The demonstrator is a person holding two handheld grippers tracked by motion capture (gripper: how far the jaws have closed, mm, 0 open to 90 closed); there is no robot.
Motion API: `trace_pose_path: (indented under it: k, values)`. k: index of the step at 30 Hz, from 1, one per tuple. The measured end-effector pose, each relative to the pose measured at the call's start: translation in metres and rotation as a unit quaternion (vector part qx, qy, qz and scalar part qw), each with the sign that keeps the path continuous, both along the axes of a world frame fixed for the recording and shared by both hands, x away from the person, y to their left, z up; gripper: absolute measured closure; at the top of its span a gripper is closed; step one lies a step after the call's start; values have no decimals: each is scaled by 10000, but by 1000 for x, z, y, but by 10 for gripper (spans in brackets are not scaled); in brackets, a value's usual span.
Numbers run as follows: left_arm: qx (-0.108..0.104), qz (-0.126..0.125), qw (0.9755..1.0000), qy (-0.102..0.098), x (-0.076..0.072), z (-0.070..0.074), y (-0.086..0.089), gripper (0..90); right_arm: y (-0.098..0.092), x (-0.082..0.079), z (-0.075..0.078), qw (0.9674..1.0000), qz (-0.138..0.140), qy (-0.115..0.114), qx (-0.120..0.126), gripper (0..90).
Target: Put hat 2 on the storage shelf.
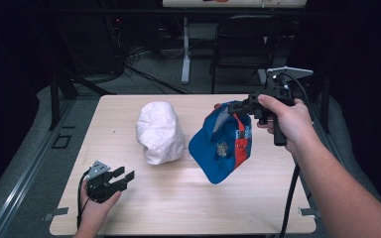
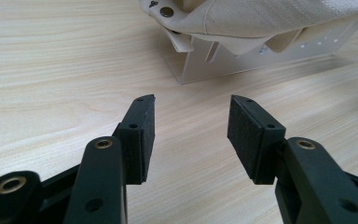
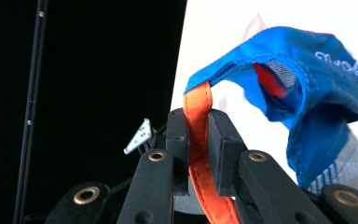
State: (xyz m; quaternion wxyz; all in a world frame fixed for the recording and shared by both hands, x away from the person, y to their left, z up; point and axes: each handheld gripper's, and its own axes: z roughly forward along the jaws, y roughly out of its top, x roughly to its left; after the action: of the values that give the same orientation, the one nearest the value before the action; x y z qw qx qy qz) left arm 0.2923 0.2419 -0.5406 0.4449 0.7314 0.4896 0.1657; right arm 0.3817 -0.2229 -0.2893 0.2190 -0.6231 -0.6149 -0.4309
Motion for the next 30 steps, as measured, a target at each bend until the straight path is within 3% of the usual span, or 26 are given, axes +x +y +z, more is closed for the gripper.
trace_pose_path:
  k: [8,16,19,23,30]
  values:
    - [-19,-57,10000,-45,-1,0,-2,518,5,9,11,9997,-187,-184,-29,803]
    - [-40,-211,9997,-142,-3,6,-10,503,8,24,11,9989,-368,-280,-106,803]
    - [-50,-360,9988,-320,-3,13,-17,482,11,29,9,9986,-398,-291,-213,803]
    - [-155,-628,9970,-422,0,28,-33,467,12,34,8,9983,-445,-301,-227,802]
    - [102,-1212,9906,-632,0,50,-89,487,17,42,7,9978,-512,-375,-199,802]
